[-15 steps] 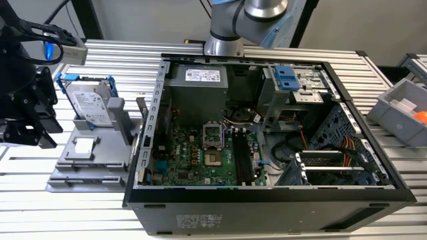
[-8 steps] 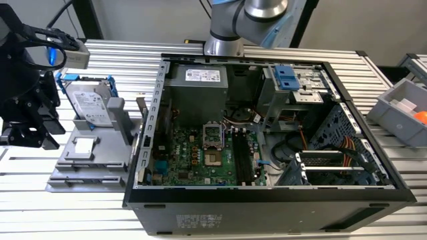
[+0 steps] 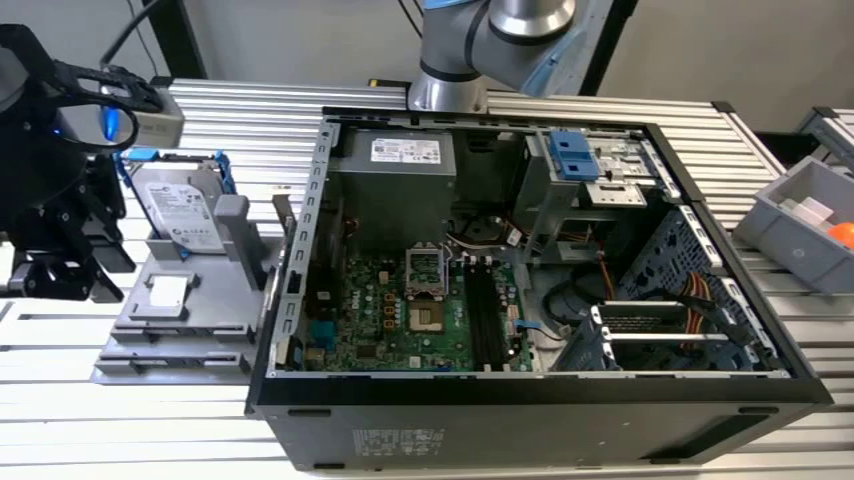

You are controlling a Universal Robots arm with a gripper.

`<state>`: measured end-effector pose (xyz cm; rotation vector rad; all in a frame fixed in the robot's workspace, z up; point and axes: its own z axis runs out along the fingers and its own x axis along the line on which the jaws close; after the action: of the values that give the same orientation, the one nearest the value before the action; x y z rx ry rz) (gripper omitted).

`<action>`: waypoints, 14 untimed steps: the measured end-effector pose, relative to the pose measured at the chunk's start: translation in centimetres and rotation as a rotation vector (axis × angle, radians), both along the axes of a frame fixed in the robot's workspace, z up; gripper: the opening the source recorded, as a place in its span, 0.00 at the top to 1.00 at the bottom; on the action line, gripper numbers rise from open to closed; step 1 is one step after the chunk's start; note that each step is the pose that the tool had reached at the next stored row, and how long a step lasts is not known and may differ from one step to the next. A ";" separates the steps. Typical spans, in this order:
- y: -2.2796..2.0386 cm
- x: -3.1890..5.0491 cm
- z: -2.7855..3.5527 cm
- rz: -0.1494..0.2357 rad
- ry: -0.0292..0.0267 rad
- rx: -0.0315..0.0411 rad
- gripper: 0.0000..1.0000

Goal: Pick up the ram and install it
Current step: 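Pick up the ram and move it above insertion slot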

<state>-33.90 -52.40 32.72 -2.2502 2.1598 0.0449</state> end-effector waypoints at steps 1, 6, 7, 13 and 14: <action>0.00 0.00 -0.07 0.000 0.0001 0.0000 0.00; 0.00 0.00 -0.21 0.000 0.0003 -0.0007 0.00; 0.00 0.00 -0.22 0.000 0.0002 -0.0006 0.00; 0.00 0.01 -0.61 0.000 0.0000 -0.0005 0.00; 0.00 0.01 -0.74 0.000 0.0000 -0.0005 0.00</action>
<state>-33.90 -52.39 31.98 -2.2504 2.1601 0.0444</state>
